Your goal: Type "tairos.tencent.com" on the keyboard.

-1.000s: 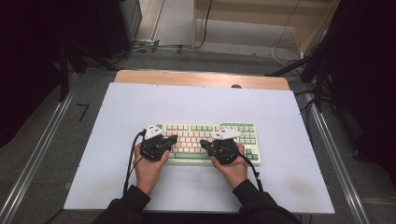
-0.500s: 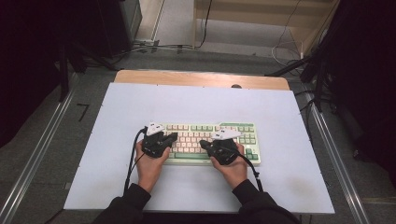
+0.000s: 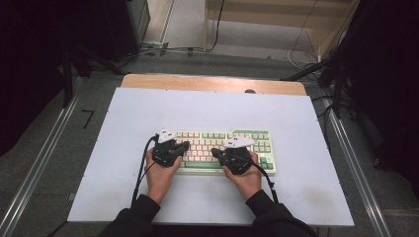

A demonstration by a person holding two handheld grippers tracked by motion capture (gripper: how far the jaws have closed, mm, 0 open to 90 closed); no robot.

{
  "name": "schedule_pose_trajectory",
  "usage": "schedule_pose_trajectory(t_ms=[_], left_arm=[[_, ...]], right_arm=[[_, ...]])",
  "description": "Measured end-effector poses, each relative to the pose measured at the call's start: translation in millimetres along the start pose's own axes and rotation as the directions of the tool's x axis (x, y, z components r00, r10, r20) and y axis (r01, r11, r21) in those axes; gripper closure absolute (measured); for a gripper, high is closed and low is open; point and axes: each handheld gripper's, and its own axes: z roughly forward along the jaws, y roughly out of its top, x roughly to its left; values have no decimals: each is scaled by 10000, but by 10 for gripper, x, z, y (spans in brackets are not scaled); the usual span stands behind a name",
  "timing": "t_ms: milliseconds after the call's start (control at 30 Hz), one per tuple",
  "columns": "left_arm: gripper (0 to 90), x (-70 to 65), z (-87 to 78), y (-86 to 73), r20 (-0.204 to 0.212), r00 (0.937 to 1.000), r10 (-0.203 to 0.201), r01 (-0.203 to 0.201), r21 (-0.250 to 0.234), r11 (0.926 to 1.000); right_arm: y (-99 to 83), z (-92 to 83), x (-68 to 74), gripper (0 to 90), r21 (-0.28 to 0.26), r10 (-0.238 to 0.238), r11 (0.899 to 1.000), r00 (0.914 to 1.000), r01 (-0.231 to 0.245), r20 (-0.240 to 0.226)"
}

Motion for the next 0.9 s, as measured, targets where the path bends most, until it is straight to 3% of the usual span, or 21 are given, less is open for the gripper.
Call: schedule_pose_trajectory(t_ms=[333,900], left_arm=[[900,3,-130,53,133,9999,-83,89,-461,9989],[900,0,-139,47,150,9999,-35,41,-408,9992]], right_arm=[[-2,7,7,882,19,-34,10000,10000,34,-39],[-6,24,30,883,73,-69,9999,9999,69,-80]])
